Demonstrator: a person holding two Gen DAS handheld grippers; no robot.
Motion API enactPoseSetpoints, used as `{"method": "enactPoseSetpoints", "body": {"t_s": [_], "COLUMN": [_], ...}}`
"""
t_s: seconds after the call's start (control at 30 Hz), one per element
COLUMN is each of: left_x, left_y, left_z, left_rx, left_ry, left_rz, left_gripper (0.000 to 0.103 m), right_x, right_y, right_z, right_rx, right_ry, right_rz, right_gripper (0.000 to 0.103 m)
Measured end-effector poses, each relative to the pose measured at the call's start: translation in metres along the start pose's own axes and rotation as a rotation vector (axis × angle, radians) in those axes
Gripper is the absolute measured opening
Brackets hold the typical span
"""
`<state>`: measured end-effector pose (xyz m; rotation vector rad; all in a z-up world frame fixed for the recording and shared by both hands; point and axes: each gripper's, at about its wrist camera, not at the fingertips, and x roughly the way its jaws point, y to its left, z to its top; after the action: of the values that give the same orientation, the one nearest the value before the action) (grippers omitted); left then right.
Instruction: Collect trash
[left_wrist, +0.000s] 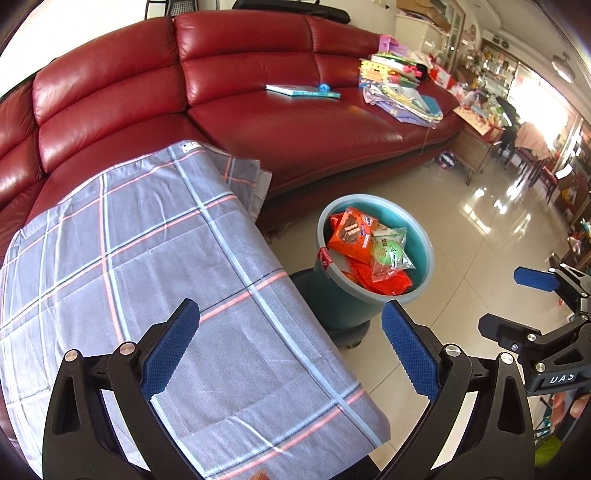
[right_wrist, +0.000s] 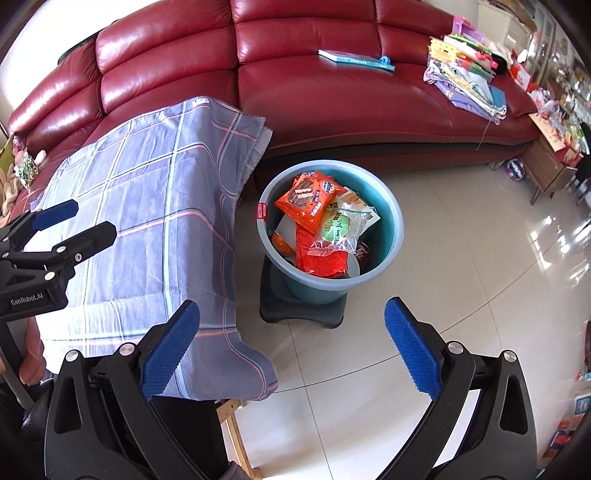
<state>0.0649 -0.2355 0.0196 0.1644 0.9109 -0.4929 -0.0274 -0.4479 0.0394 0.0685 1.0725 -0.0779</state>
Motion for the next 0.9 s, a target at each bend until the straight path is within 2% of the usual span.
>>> {"method": "enactPoseSetpoints", "body": {"t_s": [0.33, 0.8, 0.9], "left_x": [-0.016, -0.004, -0.003], "left_y": [0.002, 0.009, 0.009], "left_z": [-0.012, -0.017, -0.018], "left_rx": [0.007, -0.025, -0.022], "left_ry": [-0.016, 0.014, 0.013], "left_rz": [0.020, -0.011, 0.005], "left_gripper": [0.099, 0.099, 0.099], "right_x": [-0.003, 0.010, 0.014], "right_y": [0.006, 0.010, 0.009], "right_z": [-0.014, -0.012, -0.012], "right_rx": [0.006, 0.005, 0.011], "right_ry": [0.014, 0.038, 0.046], "right_rz": [-0.001, 0.003, 0.001], "right_gripper": [0.096, 0.096, 0.096]}}
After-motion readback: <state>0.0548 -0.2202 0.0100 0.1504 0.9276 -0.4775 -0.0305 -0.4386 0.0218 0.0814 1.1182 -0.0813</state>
